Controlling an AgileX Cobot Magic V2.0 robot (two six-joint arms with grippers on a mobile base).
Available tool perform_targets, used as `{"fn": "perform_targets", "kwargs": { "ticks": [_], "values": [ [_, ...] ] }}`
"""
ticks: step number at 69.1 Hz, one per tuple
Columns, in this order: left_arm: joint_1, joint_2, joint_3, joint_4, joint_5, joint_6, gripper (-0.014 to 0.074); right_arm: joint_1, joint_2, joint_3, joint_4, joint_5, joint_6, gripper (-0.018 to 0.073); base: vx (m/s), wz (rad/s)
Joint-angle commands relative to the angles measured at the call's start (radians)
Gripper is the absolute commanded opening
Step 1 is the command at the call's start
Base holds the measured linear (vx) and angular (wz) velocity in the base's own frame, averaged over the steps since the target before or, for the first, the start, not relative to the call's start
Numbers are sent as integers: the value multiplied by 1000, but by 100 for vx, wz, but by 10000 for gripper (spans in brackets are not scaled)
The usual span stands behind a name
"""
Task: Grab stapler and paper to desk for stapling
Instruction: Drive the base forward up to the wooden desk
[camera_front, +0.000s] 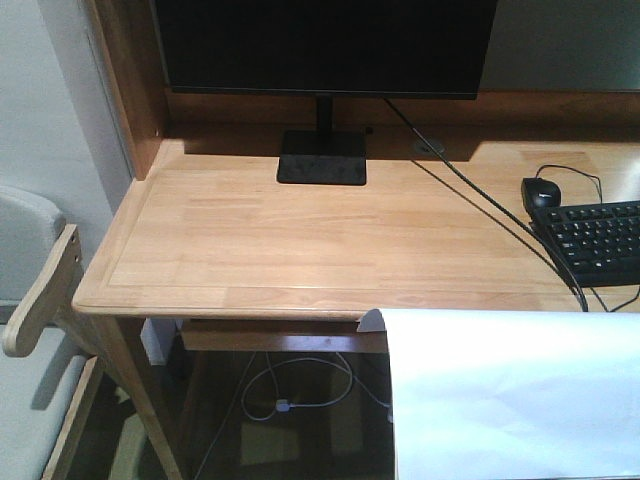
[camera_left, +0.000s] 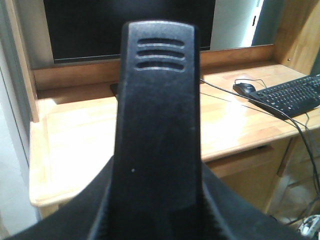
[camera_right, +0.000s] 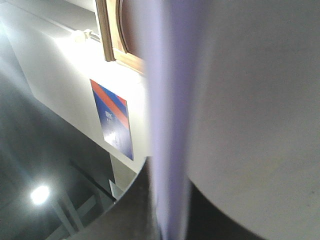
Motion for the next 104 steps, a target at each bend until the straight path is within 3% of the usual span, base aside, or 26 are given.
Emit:
{"fn": "perform_targets", "kwargs": {
  "ticks": [1, 104],
  "values": [
    [-4, 15, -28, 3, -116, -3, -6, 1, 9, -28, 11, -56, -12, -5, 13, -2],
    [-4, 15, -28, 3, -116, -3, -6, 1, 9, -28, 11, -56, -12, -5, 9, -2]
  ]
}}
